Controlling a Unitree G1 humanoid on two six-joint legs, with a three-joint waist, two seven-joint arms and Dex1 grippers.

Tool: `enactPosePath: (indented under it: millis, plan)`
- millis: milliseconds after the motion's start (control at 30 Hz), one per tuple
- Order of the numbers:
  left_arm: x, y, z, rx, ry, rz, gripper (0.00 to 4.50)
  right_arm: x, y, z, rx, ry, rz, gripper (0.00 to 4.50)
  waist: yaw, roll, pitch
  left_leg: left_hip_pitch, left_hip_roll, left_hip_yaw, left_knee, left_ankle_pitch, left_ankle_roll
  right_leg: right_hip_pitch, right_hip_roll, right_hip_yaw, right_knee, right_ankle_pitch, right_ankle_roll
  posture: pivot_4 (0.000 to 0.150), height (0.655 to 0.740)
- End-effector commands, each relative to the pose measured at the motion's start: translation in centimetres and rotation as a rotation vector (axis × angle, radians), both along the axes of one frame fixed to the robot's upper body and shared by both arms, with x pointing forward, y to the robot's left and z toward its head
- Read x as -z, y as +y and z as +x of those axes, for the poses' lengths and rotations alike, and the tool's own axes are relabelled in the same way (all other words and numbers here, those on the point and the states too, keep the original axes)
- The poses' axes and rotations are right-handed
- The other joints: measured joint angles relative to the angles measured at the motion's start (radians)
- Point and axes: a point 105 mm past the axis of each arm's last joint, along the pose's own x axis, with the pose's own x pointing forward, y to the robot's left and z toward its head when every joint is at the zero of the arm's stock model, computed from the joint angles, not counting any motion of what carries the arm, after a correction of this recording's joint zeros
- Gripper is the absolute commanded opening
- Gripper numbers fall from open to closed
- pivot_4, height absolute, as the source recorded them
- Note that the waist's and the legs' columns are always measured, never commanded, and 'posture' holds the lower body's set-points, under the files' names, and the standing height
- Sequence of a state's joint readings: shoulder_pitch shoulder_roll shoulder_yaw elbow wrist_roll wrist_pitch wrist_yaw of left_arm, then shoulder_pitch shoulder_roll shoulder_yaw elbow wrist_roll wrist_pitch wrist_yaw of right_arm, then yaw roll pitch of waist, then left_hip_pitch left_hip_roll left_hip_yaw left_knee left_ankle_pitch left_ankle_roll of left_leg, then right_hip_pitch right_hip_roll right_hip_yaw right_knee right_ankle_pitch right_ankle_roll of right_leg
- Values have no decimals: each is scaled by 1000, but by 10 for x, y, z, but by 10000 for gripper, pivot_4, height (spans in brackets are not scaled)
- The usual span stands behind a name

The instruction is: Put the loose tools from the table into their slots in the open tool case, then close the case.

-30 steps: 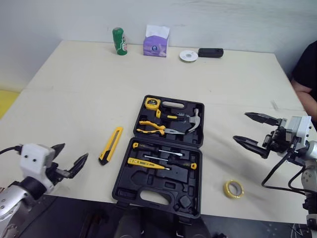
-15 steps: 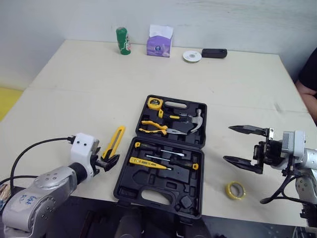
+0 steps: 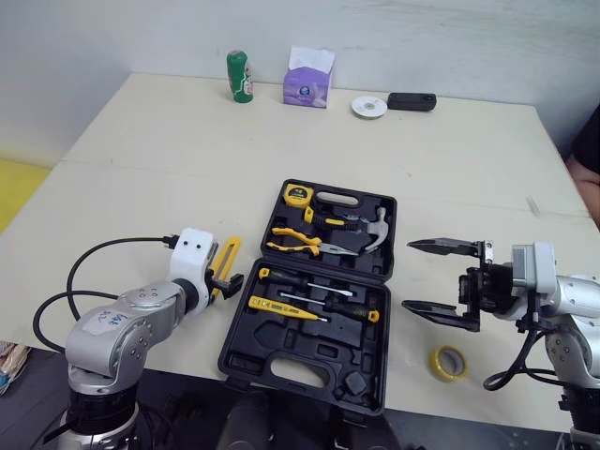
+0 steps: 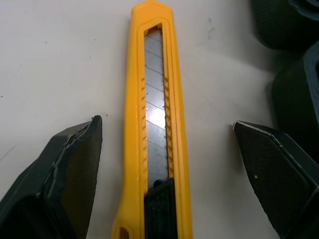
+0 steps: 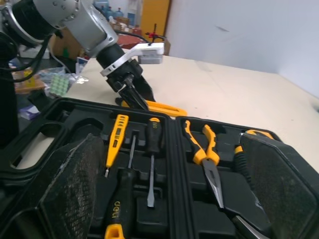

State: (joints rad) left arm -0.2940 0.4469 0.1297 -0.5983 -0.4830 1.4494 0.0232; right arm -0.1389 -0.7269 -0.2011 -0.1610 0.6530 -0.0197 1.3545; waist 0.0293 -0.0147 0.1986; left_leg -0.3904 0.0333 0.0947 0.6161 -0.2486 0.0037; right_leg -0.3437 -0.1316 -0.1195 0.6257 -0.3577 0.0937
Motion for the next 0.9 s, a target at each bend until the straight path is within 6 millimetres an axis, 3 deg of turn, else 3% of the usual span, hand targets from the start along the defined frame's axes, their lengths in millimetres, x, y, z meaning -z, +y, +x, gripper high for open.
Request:
enactPosePath:
  millis: [33,300,700,800,900]
  plan:
    - [14,3,-5,-18,63,2,43985,-12,5,-3,-6,-49,7,45000,0,0,0,0,0,0,0,0,0,0,0,0,0,0,0,1500,7400]
    - [40,-4,-24,44,193,-6,43985,-14,6,-2,2,-58,-6,45000,-3,2,-1,1,0,1,0,0,-1,0,0,1,0,0,0,1500,7400]
    - [43,13,-17,-31,144,-2,43985,-15,8,0,13,-60,-16,45000,-4,3,-2,3,1,2,0,-2,-3,1,0,3,1,0,0,1500,7400]
    - [42,13,-17,-28,134,1,35434,-15,9,0,13,-61,-18,45000,-4,3,-2,3,1,2,0,-3,-4,1,0,3,1,0,0,1500,7400]
    - [43,12,-17,-31,129,-1,22047,-18,12,0,13,-63,-20,45000,-3,4,-2,3,1,2,0,-3,-4,1,0,3,0,0,0,1500,7400]
